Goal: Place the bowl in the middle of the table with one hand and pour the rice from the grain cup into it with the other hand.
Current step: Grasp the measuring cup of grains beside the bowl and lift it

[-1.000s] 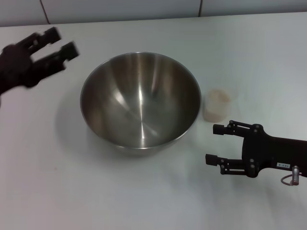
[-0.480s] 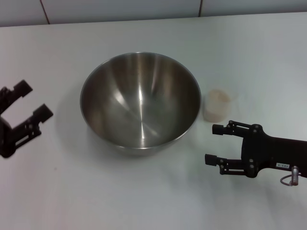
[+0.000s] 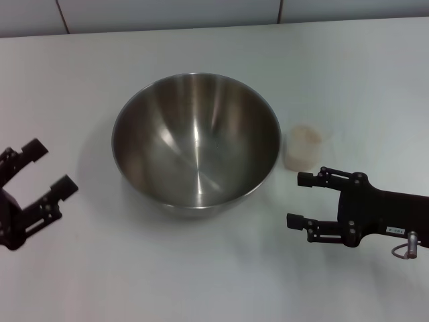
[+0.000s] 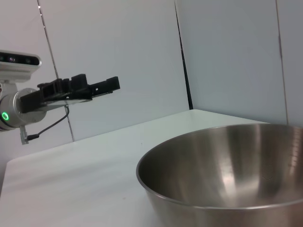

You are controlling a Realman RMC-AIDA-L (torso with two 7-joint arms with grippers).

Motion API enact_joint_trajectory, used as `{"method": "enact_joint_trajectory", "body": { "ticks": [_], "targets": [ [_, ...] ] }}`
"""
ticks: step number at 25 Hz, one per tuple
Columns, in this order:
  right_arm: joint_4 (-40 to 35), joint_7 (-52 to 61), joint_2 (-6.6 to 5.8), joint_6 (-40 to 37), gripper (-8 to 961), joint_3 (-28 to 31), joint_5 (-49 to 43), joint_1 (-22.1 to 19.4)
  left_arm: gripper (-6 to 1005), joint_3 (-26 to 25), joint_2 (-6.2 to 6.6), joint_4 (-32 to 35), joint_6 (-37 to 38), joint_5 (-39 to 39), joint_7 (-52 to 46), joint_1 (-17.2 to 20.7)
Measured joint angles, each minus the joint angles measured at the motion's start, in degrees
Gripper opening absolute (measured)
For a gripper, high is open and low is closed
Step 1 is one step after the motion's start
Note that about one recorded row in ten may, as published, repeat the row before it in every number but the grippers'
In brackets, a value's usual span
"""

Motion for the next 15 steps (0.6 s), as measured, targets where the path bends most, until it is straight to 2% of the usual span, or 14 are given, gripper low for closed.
{"method": "enact_joint_trajectory", "body": {
  "ticks": [7,10,15],
  "targets": [
    [0.0,0.02,0.0,0.0,810,0.0,0.25,-0.35,842,0.29,-0.3,-0.28,-1.33,4.35,10.92,1.98],
    [0.0,0.02,0.0,0.0,809,0.0,0.65,-0.5,842,0.52,-1.46,-0.58,-4.43,6.79,18.29,2.97],
    [0.0,0.04,0.0,0.01,809,0.0,0.82,-0.62,842,0.57,-2.15,-0.91,-8.61,7.8,20.77,3.21]
  ]
}}
